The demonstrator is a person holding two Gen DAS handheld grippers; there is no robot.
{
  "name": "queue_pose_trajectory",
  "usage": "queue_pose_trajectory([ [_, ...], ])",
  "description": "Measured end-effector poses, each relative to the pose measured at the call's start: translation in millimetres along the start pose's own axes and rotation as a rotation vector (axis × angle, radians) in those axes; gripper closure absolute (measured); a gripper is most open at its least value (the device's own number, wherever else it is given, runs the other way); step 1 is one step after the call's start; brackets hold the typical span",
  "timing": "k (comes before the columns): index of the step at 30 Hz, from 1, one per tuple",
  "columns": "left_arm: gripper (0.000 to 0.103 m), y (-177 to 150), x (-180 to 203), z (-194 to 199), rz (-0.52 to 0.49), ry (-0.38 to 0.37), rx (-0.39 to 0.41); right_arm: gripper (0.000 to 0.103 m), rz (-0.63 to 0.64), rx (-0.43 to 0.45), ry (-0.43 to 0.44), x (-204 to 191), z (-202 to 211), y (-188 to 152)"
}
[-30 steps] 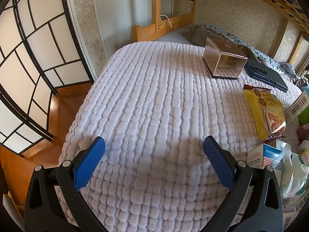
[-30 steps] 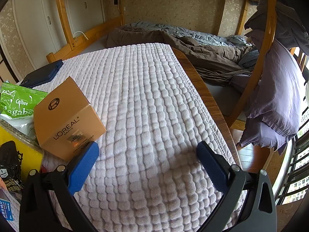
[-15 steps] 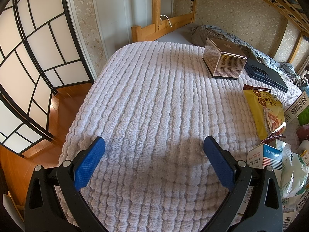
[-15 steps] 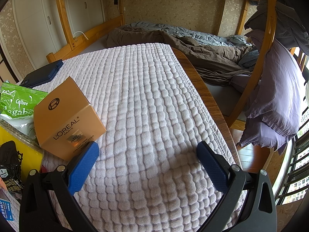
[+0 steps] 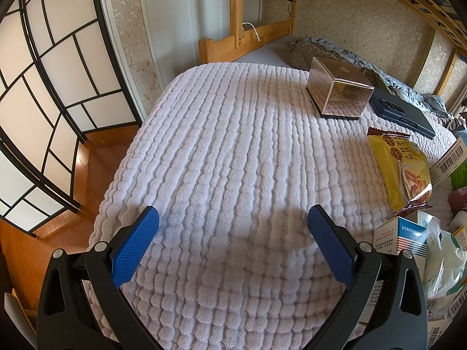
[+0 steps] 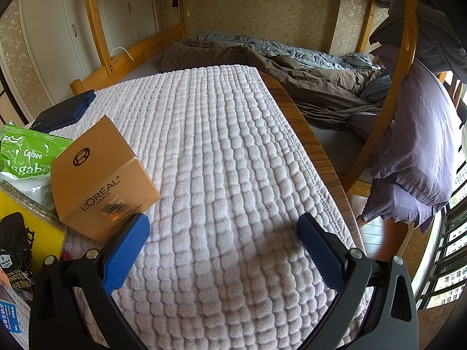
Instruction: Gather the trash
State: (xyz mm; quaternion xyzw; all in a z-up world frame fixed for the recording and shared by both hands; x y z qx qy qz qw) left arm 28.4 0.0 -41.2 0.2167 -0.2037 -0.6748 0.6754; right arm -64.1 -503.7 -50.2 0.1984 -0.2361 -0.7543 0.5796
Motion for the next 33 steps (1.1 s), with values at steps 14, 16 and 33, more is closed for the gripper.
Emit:
queue_pose_trajectory([
  [14, 0.001, 0.0, 0.0, 0.0, 0.001, 0.002, 0.0, 0.004, -0.004, 0.0, -0.005, -0.1, -0.2, 0.5],
  [16, 0.001, 0.0, 0.0, 0.0, 0.004, 0.003, 0.0, 0.004, -0.008, -0.001, -0.007, 0.2, 0.0, 0.6],
  [33, 0.001, -1.1, 0.4, 0.9, 0.018, 0.014, 0.0, 0.004, -0.011, -0.001, -0.009, 0.7, -1.2, 2.4],
])
Point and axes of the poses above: each gripper's, at about its wrist camera, not at the fingertips, and z roughly against the way its jaws point, x to its right, y to its top, the point moved 5 cm from there along -z, roughly the way its jaws point, and after that the axes turned 1 degree about y, right-handed, at the moved point
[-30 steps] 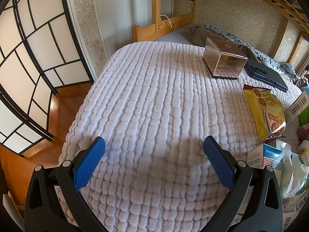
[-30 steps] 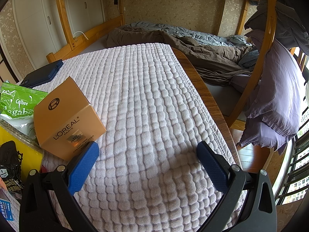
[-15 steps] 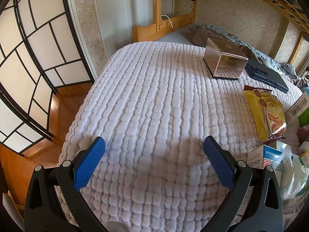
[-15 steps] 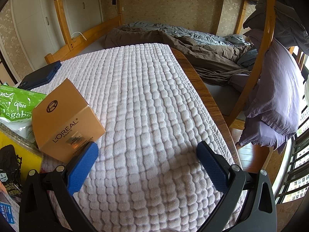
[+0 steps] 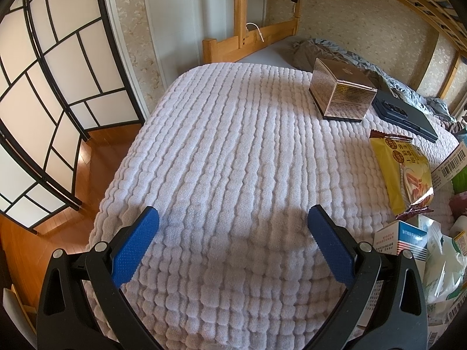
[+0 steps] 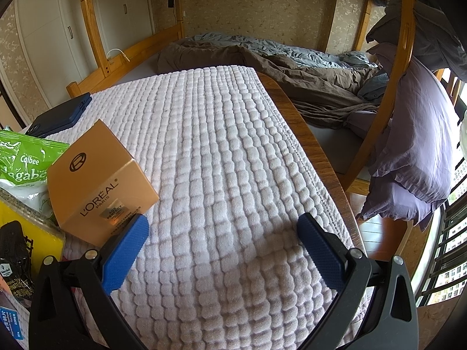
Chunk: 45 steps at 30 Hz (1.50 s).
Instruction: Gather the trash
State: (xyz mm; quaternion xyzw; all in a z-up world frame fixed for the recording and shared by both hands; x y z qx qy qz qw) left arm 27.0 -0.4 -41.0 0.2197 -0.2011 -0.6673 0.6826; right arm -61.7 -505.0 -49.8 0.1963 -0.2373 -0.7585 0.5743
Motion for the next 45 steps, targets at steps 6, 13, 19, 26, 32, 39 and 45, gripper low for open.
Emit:
queue_pose_trajectory([
  [6, 0.001, 0.9, -5.7, 2.3, 0.025, -0.004, 0.01, 0.004, -0.02, 0.013, 0.023, 1.1, 4.2, -0.7],
  [13, 0.001, 2.7, -15.2, 6.1, 0.071, 0.007, 0.033, 0.004, -0.063, 0.032, 0.026, 6.9, 8.4, -0.2],
  [19, 0.001, 2.7, -18.9, 4.6, 0.085, 0.021, 0.027, 0.004, -0.033, 0.023, 0.006, 0.9, 8.1, -2.3],
  [26, 0.001, 1.9, -19.8, 4.6, 0.086, 0.022, 0.026, 0.004, -0.037, 0.025, 0.007, 4.1, 9.4, -3.8],
  [32, 0.001, 1.5, -19.1, 4.5, 0.081, 0.02, 0.021, 0.004, -0.028, 0.026, 0.006, 2.8, 9.3, -4.2],
  [39, 0.001, 1.7, -19.3, 4.7, 0.081, 0.02, 0.02, 0.004, -0.026, 0.026, 0.007, 1.9, 9.6, -4.6],
  [45, 0.001, 1.9, -18.9, 4.1, 0.08, 0.022, 0.017, 0.004, -0.027, 0.026, 0.008, 1.8, 9.5, -4.6],
])
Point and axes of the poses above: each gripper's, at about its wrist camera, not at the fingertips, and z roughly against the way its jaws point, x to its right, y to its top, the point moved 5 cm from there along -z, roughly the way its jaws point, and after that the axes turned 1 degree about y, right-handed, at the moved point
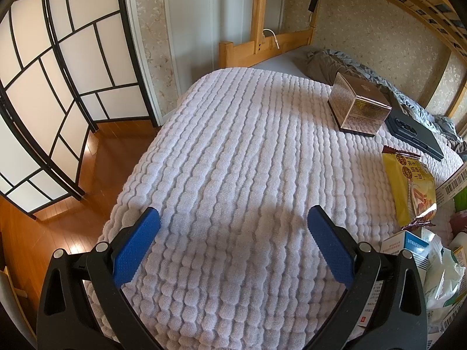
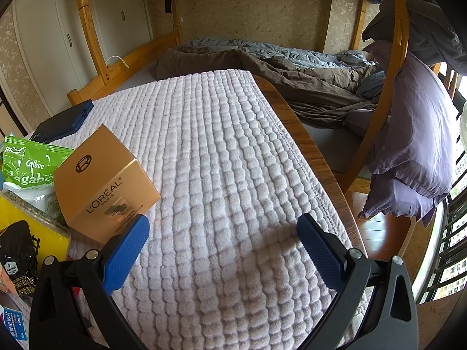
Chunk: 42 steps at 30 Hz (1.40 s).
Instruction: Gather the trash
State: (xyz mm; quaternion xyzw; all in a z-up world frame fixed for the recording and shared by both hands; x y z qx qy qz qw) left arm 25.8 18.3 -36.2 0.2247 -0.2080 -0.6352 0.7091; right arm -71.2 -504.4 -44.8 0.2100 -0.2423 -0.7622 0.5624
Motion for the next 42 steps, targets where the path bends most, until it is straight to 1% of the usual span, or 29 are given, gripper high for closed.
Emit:
queue_pose_trajectory([
  [5, 0.001, 0.4, -1.7, 0.6, 0.01, -0.017, -0.003, 0.004, 0.002, 0.007, -0.003, -1.0, 0.8, 0.4],
  [9, 0.001, 1.7, -11.0, 12.3, 0.046, -0.043, 0.016, 0.004, 0.033, 0.045, -0.034, -4.1, 11.5, 0.8],
  [11, 0.001, 2.5, -14.2, 23.7, 0.046, -0.047, 0.043, 0.004, 0.048, 0.065, -0.052, -4.7, 20.0, 0.5],
  [14, 0.001, 1.5, -14.9, 42.9, 0.02, -0.049, 0.085, 0.004, 0.051, 0.095, -0.063, -1.7, 35.4, -0.1],
  [18, 0.001, -2.1, -11.7, 69.5, -0.005, -0.061, 0.132, 0.004, 0.023, 0.129, -0.031, 4.7, 59.7, 0.1],
  [21, 0.001, -7.3, -5.1, 91.9, -0.003, -0.111, 0.157, 0.004, 0.025, 0.168, -0.002, 2.2, 81.3, 1.8],
  [25, 0.001, -16.3, 14.6, 111.7, -0.035, -0.243, 0.134, 0.004, 0.04, 0.207, 0.049, -7.4, 103.3, 8.6],
  [28, 0.001, -27.6, 38.7, 131.8, -0.099, -0.319, 0.122, 0.004, 0.046, 0.22, 0.093, -18.4, 110.9, 13.1],
  [31, 0.001, -43.0, 64.5, 157.5, -0.169, -0.342, 0.145, 0.004, 0.063, 0.22, 0.101, -29.1, 108.1, 20.7],
  [36, 0.001, -79.8, 110.5, 194.7, -0.331, -0.406, 0.182, 0.004, 0.109, 0.2, 0.107, -45.2, 93.7, 28.5],
  [39, 0.001, -99.2, 133.3, 204.8, -0.393, -0.449, 0.175, 0.004, 0.148, 0.191, 0.108, -53.3, 84.0, 32.1],
  [42, 0.002, -111.6, 148.5, 202.6, -0.422, -0.465, 0.153, 0.004, 0.169, 0.171, 0.114, -58.8, 71.3, 32.4],
])
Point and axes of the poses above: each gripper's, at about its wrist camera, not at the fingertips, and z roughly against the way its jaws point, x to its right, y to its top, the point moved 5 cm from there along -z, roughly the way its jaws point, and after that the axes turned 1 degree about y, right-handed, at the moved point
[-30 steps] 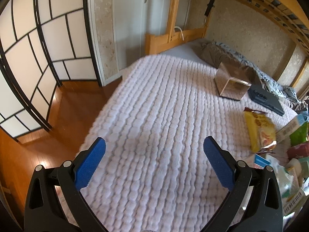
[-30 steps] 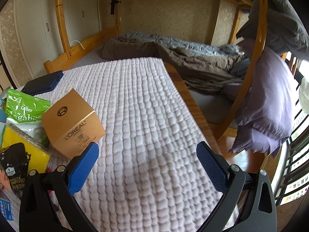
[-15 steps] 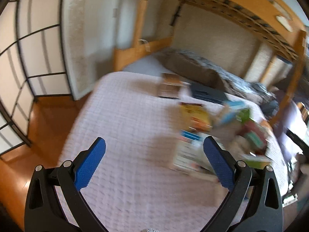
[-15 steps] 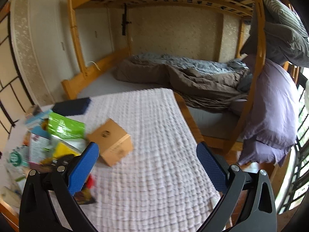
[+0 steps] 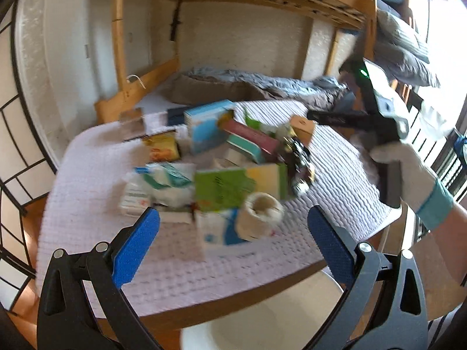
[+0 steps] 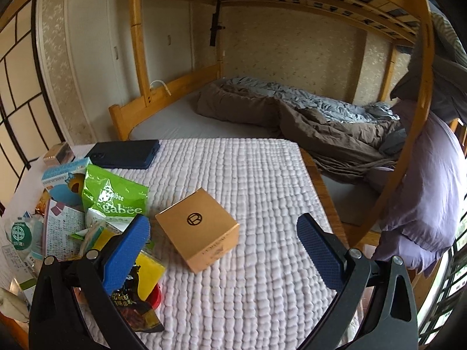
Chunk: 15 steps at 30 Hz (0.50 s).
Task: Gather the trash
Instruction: 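Move both tools toward the pile of items on the blanket, then grasp the beige rolled bundle with the left tool while the right tool grasps the gold L'Oreal box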
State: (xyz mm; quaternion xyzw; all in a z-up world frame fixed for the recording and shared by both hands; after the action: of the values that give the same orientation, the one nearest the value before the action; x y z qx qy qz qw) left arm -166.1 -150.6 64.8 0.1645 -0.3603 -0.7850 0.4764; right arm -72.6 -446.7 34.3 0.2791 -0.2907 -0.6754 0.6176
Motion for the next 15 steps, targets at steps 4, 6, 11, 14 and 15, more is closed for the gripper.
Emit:
queue_pose_trajectory([
  [4, 0.014, -5.2, 12.9, -13.5, -0.01, -0.009, -0.038, 0.004, 0.017, -0.029, 0.017, -5.3, -16.8, -2.9],
  [6, 0.022, -6.9, 11.9, -20.4, 0.003, -0.014, -0.056, 0.004, 0.022, -0.039, 0.015, -7.1, -24.2, -3.6],
  [11, 0.049, -15.1, 10.8, -32.7, 0.023, -0.029, -0.099, 0.004, -0.002, -0.074, 0.027, -4.4, -43.7, -3.9],
  [14, 0.06, -16.0, 10.9, -34.8, 0.02, -0.025, -0.1, 0.004, -0.004, -0.09, 0.048, -4.9, -51.7, -4.1],
  [15, 0.063, -15.8, 10.7, -35.0, 0.025, -0.029, -0.1, 0.004, -0.001, -0.091, 0.052, -6.4, -52.8, -4.2],
])
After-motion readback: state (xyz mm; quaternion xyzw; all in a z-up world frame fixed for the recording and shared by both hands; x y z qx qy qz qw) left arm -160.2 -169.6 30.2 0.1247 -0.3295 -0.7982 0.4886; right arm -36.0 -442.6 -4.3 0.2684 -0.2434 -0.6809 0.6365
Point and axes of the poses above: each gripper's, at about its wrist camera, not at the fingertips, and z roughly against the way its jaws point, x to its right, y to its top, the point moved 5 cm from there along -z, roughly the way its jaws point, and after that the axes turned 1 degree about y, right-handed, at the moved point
